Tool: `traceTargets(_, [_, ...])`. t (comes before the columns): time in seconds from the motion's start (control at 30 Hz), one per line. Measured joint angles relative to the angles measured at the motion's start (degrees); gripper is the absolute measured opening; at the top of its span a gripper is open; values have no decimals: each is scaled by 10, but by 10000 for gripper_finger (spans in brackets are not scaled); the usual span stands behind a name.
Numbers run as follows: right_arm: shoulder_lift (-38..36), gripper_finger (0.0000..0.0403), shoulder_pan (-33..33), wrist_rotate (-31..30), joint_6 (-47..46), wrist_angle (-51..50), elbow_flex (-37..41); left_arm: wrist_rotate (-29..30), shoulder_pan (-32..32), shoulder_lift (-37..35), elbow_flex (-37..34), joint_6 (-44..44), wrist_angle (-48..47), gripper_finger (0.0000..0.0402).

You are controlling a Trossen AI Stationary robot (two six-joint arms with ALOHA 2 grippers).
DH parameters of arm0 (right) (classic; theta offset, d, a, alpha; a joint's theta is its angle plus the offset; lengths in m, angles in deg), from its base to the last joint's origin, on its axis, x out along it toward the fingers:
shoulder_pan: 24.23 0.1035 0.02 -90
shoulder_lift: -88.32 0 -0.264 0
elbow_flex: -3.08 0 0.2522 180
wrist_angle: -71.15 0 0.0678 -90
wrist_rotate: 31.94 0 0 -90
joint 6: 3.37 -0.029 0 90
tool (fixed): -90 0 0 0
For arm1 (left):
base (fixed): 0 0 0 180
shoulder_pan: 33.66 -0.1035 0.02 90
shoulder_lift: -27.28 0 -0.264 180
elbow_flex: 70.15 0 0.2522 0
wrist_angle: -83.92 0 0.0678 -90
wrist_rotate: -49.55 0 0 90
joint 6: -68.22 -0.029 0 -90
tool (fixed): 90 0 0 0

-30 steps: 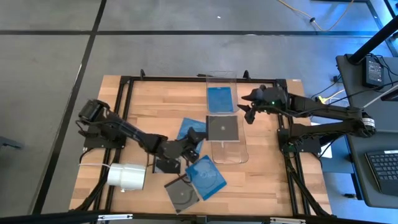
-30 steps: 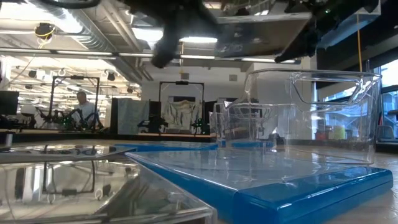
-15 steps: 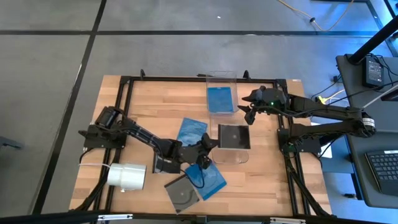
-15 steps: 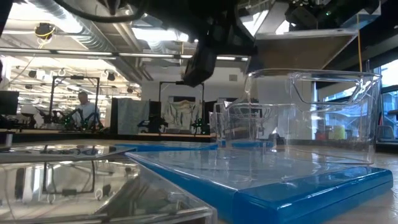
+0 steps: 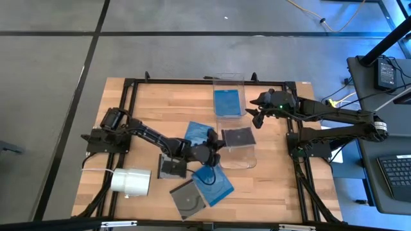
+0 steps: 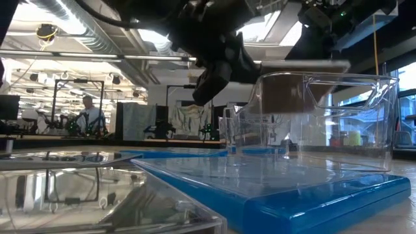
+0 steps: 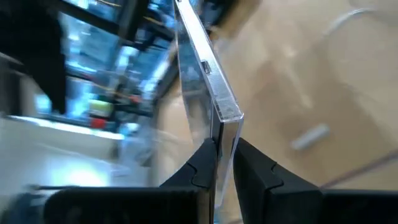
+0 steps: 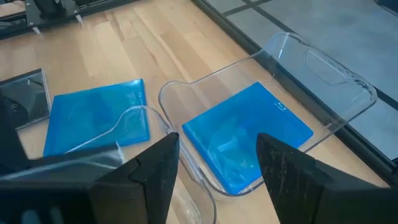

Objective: Pick & place jewel cases by type
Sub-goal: Put the top black CD case into the bottom transparent bin

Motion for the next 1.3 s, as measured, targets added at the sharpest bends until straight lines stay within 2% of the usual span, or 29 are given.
traceTargets(0.17, [0, 218, 0, 0, 0, 0, 0, -72, -22, 0, 0, 52, -49, 33])
traceTargets(0.5, [0, 218, 0, 0, 1, 0, 0, -105, -48, 0, 0, 56, -82, 39])
traceTargets(1.03, [0, 218, 0, 0, 3, 0, 0, -108, -48, 0, 0, 56, -78, 86])
traceTargets(1.3, [0, 218, 0, 0, 3, 0, 0, -99, -46, -1, 0, 57, -77, 134])
